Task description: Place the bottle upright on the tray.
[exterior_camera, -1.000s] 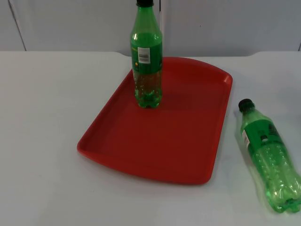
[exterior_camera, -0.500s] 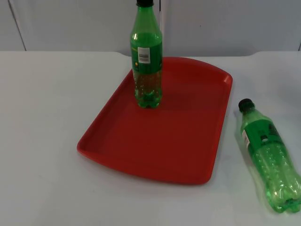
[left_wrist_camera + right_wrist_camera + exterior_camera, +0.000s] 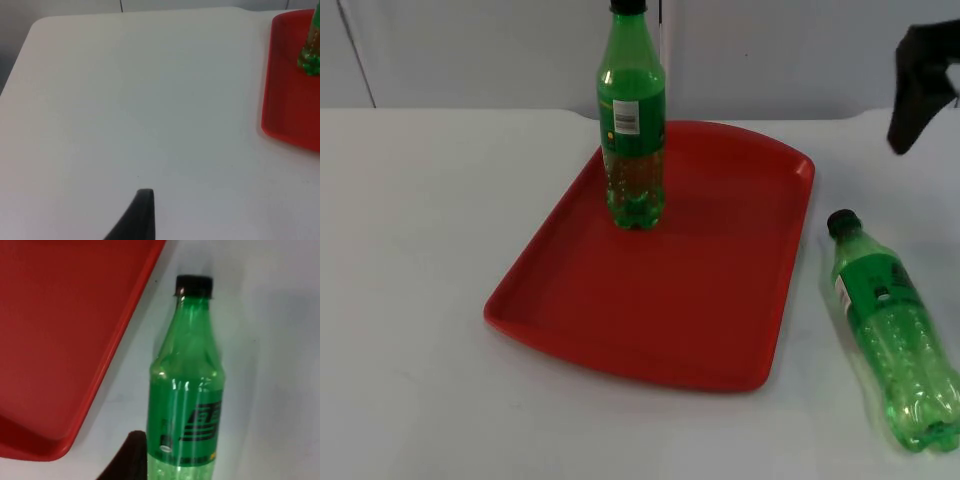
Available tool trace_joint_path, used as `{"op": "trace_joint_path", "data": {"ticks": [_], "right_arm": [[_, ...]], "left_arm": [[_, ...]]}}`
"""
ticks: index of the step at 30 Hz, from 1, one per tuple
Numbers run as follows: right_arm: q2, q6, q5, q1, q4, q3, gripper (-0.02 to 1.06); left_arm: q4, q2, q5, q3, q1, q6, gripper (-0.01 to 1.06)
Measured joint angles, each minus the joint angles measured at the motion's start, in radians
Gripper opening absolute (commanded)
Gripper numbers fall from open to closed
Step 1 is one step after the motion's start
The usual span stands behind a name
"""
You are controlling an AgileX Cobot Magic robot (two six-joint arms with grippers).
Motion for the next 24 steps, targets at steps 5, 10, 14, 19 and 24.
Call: {"op": "trace_joint_path", "data": {"ticks": [5, 10, 14, 19, 24], "right_arm": [[0.017, 0.043, -0.014, 0.041, -0.017, 0.027, 1.05], [0.017, 0.126, -0.116, 0.046, -0.019, 0.131, 1.05], [0.035, 0.156, -0.162, 0.046, -0.021, 0.162, 1.05], [0.086, 0.175, -0.191, 0.046, -0.021, 0.164, 1.05], [0.144, 0.187, -0.231, 0.055, -0.023, 0.164, 1.05]], "left_arm": [[0.0, 0.0, 0.0, 0.0, 0.0, 0.0, 1.04], [0.0, 0.0, 0.0, 0.0, 0.0, 0.0, 1.04], [0.0, 0.0, 0.0, 0.0, 0.0, 0.0, 1.04], [0.0, 0.0, 0.0, 0.0, 0.0, 0.0, 1.04], [0.0, 0.0, 0.0, 0.0, 0.0, 0.0, 1.04]]}}
